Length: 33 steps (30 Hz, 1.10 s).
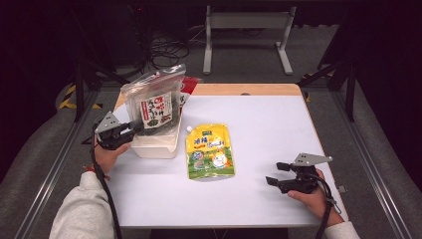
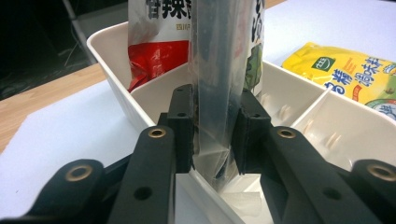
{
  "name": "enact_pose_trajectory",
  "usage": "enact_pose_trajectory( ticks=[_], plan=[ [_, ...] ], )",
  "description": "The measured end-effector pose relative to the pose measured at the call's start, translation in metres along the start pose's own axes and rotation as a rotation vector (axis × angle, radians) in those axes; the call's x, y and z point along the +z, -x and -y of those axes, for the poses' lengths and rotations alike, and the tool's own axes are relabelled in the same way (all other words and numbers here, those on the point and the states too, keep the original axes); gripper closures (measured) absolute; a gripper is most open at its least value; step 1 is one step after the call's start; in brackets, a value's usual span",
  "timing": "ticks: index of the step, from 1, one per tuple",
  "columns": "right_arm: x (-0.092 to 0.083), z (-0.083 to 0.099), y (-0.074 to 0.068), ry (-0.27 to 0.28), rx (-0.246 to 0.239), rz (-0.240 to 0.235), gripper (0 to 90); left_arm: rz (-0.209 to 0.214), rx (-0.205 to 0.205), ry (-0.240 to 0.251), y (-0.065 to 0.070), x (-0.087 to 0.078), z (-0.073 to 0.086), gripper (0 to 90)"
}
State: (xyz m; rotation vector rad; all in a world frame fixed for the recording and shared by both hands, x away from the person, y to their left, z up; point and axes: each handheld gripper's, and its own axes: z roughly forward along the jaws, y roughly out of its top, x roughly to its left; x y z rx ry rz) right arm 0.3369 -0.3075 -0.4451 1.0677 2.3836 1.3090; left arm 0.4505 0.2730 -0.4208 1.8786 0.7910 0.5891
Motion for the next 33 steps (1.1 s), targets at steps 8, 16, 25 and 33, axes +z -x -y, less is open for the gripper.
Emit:
enact_pose_trajectory(
  ticks=[8, 16, 25, 33],
  plan=[
    [0.000, -0.001, -0.001, 0.003, -0.005, 0.000, 25.1, -0.039, -0.037, 0.095, 0.004, -0.009, -0.014, 50.6],
    [0.000, -0.001, -0.001, 0.006, 0.006, 0.000, 25.2, -0.020, -0.014, 0.100, 0.009, -0.003, -0.021, 75.3],
    [0.001, -0.001, -0.002, 0.002, 0.003, -0.003, 25.3, -0.015, -0.010, 0.088, 0.004, -0.004, -0.012, 78.8],
    [0.003, -0.004, -0.002, 0.000, 0.003, 0.014, 26.2, -0.029, -0.039, 0.091, 0.006, -0.010, -0.014, 60.3]
  ],
)
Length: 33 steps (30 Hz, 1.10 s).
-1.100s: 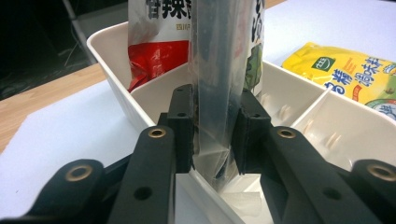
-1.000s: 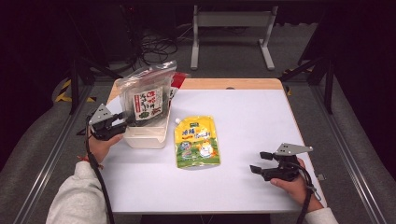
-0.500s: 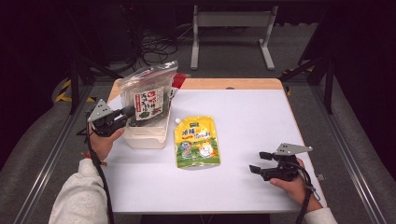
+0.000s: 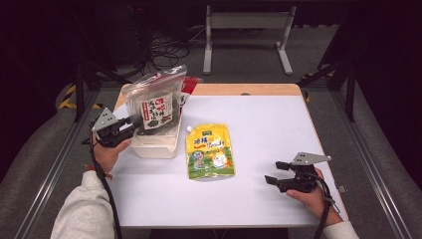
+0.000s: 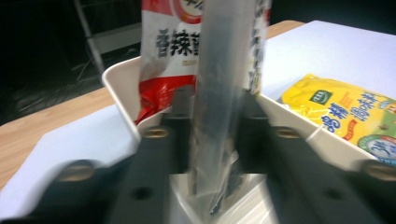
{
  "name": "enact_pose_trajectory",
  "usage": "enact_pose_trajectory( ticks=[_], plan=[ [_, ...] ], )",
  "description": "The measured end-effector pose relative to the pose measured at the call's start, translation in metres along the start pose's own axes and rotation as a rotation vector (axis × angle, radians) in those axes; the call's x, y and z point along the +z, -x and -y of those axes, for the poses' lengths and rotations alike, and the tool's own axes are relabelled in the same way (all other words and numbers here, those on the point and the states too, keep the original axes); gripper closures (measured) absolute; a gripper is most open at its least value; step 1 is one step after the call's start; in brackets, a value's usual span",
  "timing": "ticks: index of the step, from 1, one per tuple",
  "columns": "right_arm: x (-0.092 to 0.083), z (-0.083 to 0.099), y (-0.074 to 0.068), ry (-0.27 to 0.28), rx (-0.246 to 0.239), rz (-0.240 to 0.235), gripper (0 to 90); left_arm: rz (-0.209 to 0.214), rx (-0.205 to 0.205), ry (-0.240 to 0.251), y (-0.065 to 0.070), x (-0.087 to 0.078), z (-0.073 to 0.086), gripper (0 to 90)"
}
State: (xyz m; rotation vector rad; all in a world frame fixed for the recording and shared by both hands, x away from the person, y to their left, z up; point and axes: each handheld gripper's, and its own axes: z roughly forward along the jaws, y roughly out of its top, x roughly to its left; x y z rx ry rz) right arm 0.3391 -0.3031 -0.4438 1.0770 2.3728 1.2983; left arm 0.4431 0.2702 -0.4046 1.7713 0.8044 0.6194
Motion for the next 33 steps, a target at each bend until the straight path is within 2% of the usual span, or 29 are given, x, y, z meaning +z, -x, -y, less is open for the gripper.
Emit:
enact_pose_trajectory(
  ticks=[3, 5, 7, 8, 10, 11, 15, 17, 19, 22, 24, 25, 26, 27, 28, 29, 31, 33],
  plan=[
    [0.002, -0.004, -0.001, 0.003, 0.003, 0.015, 28.9, -0.007, -0.011, 0.046, 0.002, -0.016, -0.004, 54.8],
    [0.005, -0.008, -0.002, 0.010, 0.003, 0.019, 32.4, -0.011, -0.010, 0.053, 0.003, -0.023, -0.004, 51.2],
    [0.008, -0.010, -0.004, 0.017, -0.002, 0.013, 34.0, -0.046, -0.007, 0.043, 0.012, -0.035, -0.006, 45.8],
    [0.008, -0.010, -0.004, 0.017, -0.002, 0.013, 34.0, -0.046, -0.007, 0.043, 0.012, -0.035, -0.006, 42.7],
    [0.012, -0.014, -0.008, 0.017, -0.009, 0.009, 35.2, -0.074, 0.026, 0.021, 0.024, -0.048, -0.005, 39.6],
    [0.015, -0.017, -0.009, 0.019, -0.017, 0.003, 36.4, -0.068, 0.019, 0.023, 0.028, -0.053, -0.004, 38.3],
    [0.027, -0.026, -0.014, 0.023, -0.030, -0.016, 39.3, -0.061, 0.045, -0.006, 0.046, -0.068, 0.003, 35.8],
    [0.033, -0.029, -0.016, 0.016, -0.038, -0.020, 40.1, -0.035, 0.030, -0.023, 0.054, -0.072, 0.009, 34.7],
    [0.038, -0.031, -0.016, 0.010, -0.041, -0.020, 40.8, -0.022, 0.048, -0.054, 0.063, -0.072, 0.014, 32.4],
    [0.046, -0.035, -0.017, 0.003, -0.049, -0.024, 40.9, 0.017, 0.041, -0.083, 0.077, -0.071, 0.023, 30.4],
    [0.050, -0.038, -0.018, -0.003, -0.052, -0.029, 41.4, 0.035, 0.068, -0.110, 0.087, -0.068, 0.030, 29.7],
    [0.052, -0.039, -0.019, -0.004, -0.056, -0.032, 41.6, 0.049, 0.068, -0.119, 0.092, -0.067, 0.033, 29.6],
    [0.054, -0.040, -0.019, -0.008, -0.062, -0.034, 41.9, 0.075, 0.048, -0.129, 0.096, -0.064, 0.038, 28.6],
    [0.055, -0.041, -0.019, -0.007, -0.066, -0.035, 42.2, 0.075, 0.048, -0.129, 0.096, -0.064, 0.038, 27.7],
    [0.057, -0.042, -0.019, -0.006, -0.069, -0.036, 42.5, 0.099, 0.063, -0.179, 0.103, -0.058, 0.045, 27.0],
    [0.058, -0.043, -0.019, -0.006, -0.069, -0.037, 42.5, 0.108, 0.074, -0.198, 0.106, -0.055, 0.047, 26.7],
    [0.058, -0.043, -0.018, -0.007, -0.073, -0.034, 42.6, 0.123, 0.072, -0.212, 0.109, -0.053, 0.050, 25.7],
    [0.059, -0.045, -0.018, -0.004, -0.078, -0.034, 43.2, 0.145, 0.077, -0.248, 0.114, -0.048, 0.054, 25.4]
  ],
)
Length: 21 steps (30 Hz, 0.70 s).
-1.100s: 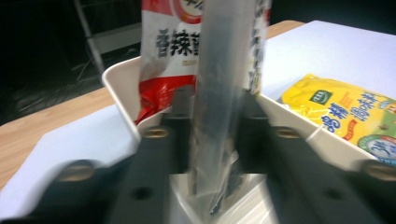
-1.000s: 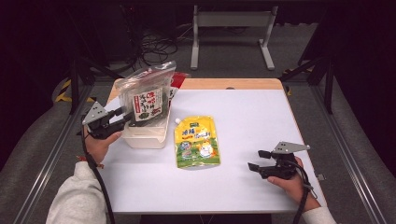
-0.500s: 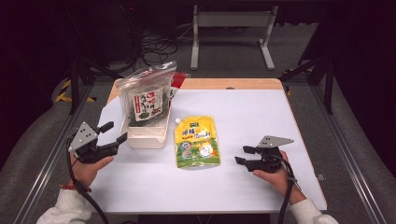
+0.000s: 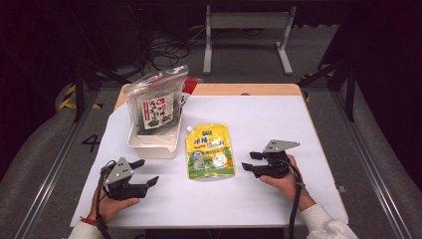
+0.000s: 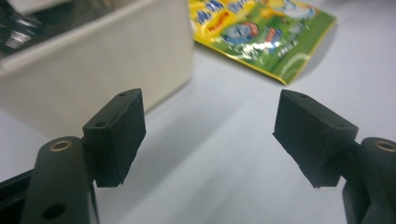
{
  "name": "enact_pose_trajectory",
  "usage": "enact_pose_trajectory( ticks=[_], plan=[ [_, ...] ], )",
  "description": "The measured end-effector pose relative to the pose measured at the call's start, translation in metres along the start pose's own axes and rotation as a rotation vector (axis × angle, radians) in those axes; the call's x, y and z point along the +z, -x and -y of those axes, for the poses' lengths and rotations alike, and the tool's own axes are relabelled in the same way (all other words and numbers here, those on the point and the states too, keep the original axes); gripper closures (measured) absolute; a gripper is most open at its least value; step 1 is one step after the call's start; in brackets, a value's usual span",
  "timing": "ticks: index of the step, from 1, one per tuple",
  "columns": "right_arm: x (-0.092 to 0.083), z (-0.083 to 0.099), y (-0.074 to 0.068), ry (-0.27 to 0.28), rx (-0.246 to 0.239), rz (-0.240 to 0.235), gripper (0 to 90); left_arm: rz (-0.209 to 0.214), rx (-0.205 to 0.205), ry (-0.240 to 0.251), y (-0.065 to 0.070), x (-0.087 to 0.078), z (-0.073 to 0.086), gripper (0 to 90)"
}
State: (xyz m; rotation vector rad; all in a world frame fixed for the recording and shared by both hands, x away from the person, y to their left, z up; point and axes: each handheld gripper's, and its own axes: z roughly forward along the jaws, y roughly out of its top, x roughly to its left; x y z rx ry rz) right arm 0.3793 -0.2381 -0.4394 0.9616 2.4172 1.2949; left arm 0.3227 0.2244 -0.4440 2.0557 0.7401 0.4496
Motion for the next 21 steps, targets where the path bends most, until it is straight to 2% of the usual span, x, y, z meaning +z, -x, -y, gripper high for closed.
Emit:
enact_pose_trajectory(
  ticks=[6, 11, 17, 21],
  plan=[
    [0.000, -0.003, 0.002, 0.009, -0.004, -0.006, 48.1, 0.075, 0.033, -0.070, 0.006, 0.012, 0.002, 26.7],
    [-0.001, -0.003, 0.002, 0.007, -0.005, -0.010, 54.6, 0.096, 0.030, -0.089, 0.008, 0.017, 0.002, 24.1],
    [0.000, -0.005, 0.000, 0.011, -0.006, 0.000, 49.9, 0.117, -0.001, -0.106, 0.011, 0.024, 0.000, 22.2],
    [0.004, -0.008, -0.001, 0.007, 0.005, 0.005, 45.9, 0.133, -0.001, -0.111, 0.013, 0.030, -0.002, 22.1]
  ],
)
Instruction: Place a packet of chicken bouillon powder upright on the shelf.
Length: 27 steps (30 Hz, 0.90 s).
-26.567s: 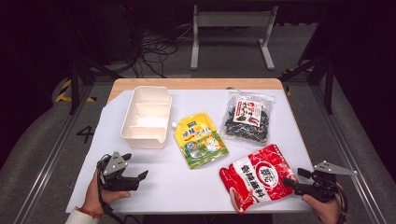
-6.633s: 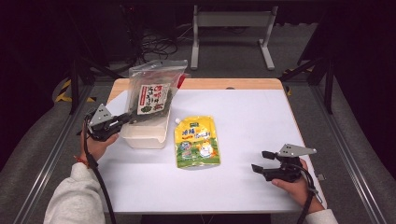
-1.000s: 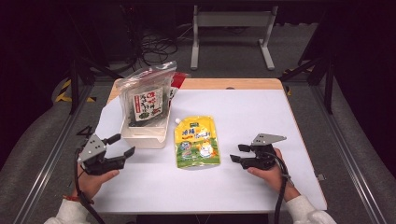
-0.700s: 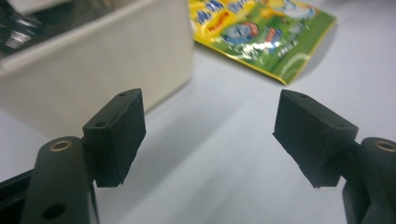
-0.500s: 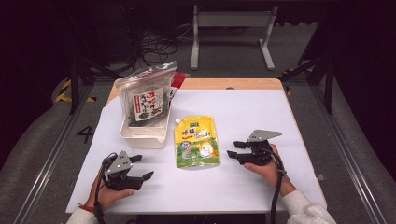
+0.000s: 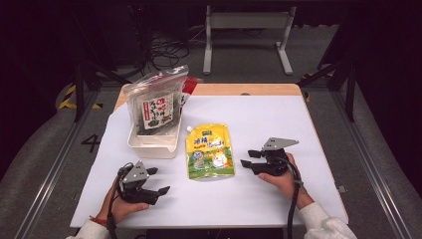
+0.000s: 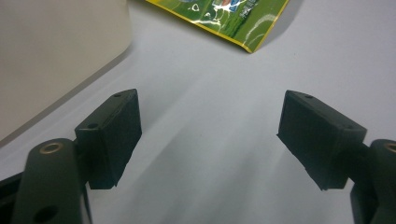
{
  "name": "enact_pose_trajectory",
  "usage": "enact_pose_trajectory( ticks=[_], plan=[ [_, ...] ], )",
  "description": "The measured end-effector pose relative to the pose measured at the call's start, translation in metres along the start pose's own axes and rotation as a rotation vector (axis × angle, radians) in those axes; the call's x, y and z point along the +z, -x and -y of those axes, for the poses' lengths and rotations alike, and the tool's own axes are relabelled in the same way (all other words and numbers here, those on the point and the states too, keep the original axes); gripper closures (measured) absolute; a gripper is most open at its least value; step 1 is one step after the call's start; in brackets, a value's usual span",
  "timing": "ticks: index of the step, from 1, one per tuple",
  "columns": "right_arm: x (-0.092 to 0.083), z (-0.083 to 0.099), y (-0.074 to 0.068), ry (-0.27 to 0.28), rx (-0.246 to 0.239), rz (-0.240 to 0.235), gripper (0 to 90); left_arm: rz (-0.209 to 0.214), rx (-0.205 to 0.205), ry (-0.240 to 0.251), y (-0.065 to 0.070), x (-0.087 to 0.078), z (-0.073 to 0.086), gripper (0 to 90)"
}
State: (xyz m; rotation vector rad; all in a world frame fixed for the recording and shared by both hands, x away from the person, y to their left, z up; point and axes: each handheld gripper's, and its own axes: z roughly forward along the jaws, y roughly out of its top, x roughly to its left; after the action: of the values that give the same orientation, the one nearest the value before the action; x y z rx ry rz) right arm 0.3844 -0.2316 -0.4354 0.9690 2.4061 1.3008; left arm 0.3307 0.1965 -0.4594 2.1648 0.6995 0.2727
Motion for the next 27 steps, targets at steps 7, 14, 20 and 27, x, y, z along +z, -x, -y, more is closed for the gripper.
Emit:
enact_pose_trajectory(
  ticks=[7, 14, 20, 27],
  plan=[
    [0.020, -0.005, -0.004, -0.039, 0.019, -0.002, 35.3, 0.011, 0.014, -0.020, 0.004, 0.011, -0.006, 21.2],
    [0.036, -0.009, -0.009, -0.067, 0.046, -0.011, 29.4, 0.014, 0.011, -0.018, 0.006, 0.021, -0.014, 18.8],
    [0.048, -0.010, -0.011, -0.084, 0.089, -0.025, 25.9, 0.036, 0.006, -0.032, 0.009, 0.031, -0.020, 17.8],
    [0.065, -0.014, -0.018, -0.092, 0.108, -0.074, 17.9, 0.050, 0.012, -0.039, 0.009, 0.038, -0.024, 17.0]
  ],
)
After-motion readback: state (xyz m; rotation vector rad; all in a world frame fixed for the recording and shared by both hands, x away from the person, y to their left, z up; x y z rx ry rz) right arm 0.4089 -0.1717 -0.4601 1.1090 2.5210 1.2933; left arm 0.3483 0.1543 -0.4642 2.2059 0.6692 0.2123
